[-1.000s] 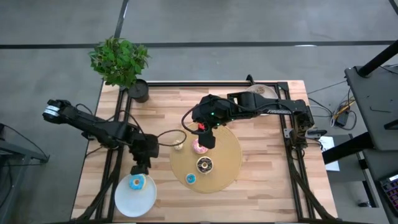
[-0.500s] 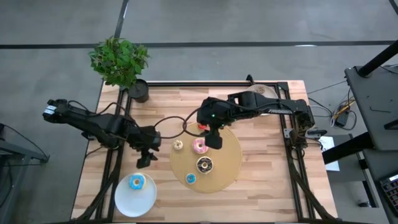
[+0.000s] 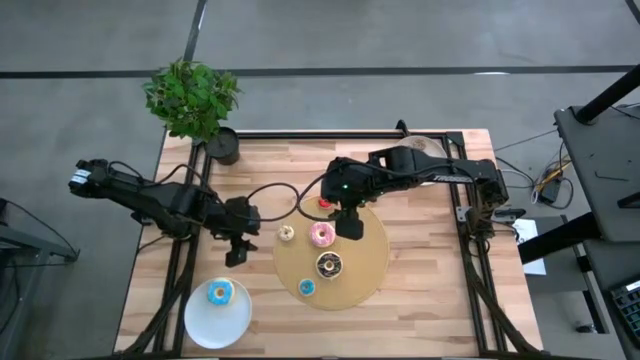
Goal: Pick & Place donuts
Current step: Put the small white donut on the gray plate
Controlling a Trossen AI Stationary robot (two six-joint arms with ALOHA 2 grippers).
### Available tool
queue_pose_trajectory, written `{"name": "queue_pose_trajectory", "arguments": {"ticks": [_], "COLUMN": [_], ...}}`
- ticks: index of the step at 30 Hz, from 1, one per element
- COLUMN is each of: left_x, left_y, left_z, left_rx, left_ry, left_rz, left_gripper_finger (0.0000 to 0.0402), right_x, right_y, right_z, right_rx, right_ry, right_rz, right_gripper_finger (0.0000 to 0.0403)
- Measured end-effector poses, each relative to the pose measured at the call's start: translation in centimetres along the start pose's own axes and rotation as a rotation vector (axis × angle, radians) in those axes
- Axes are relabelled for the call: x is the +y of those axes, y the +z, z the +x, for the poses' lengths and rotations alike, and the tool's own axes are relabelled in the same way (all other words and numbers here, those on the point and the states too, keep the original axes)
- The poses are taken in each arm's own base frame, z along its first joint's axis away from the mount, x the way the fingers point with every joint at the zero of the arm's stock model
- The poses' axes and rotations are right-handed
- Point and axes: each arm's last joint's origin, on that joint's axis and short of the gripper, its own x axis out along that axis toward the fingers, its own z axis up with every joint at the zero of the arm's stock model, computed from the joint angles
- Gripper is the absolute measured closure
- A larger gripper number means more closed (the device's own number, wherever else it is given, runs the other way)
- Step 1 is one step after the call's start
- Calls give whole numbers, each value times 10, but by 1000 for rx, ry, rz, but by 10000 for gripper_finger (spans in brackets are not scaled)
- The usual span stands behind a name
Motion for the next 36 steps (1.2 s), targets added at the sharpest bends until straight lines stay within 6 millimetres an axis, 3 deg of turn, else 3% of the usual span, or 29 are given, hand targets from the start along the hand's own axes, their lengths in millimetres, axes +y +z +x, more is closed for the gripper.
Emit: {"name": "queue_pose_trajectory", "arguments": {"ticks": [11,23,36], "left_x": [0,5,13], "left_y": [7,17,24], "left_z": [0,-1,-2], "left_rx": [-77,-157,-209], "left_ry": [15,14,27], "left_rz": [-12,-9,-49], "left_gripper_finger": [218,218,218], "right_x": [-6,-13,-22], "right_y": [-28,-82,-138], "right_z": [-14,-41,-61], "right_rx": [-56,-286,-357], "right_ry": [-67,-19,-53], "right_rz": [50,186,204], "right_gripper_finger": [175,175,175]}}
